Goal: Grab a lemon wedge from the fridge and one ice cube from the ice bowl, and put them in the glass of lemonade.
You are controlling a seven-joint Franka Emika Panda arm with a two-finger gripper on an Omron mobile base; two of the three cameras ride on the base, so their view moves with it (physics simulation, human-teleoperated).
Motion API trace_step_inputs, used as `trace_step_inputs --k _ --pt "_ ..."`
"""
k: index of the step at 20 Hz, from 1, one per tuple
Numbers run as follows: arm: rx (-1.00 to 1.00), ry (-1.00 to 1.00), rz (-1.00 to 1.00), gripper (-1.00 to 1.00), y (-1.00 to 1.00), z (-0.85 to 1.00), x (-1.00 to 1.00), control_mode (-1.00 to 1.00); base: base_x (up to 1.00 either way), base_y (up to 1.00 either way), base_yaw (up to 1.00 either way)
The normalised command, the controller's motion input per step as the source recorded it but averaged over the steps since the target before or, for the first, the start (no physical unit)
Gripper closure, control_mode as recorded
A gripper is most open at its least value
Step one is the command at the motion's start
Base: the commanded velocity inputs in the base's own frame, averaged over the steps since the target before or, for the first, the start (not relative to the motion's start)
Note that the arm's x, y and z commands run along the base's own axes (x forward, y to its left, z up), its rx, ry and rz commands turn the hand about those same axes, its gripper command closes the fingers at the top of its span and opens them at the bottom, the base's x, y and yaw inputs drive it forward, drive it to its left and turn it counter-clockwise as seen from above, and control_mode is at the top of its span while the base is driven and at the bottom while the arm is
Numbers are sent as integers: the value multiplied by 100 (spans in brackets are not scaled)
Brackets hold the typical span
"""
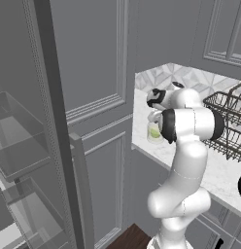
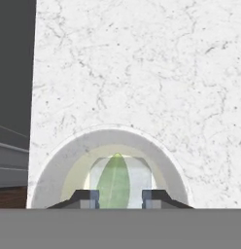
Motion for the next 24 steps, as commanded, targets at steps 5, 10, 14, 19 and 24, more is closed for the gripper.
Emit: trace_step_inputs --k 5,10,14,19,24 --pt "0 0 0 -100 1 0 0 -100 0 0 0" --pt "0 0 0 -100 0 0 0 -100 0 0 0" --pt "0 0 0 -100 0 0 0 -100 0 0 0" --pt "2 -9 0 -100 0 11 -20 -100 0 0 0" --pt "8 -17 0 -100 -1 33 -23 -100 0 0 0"
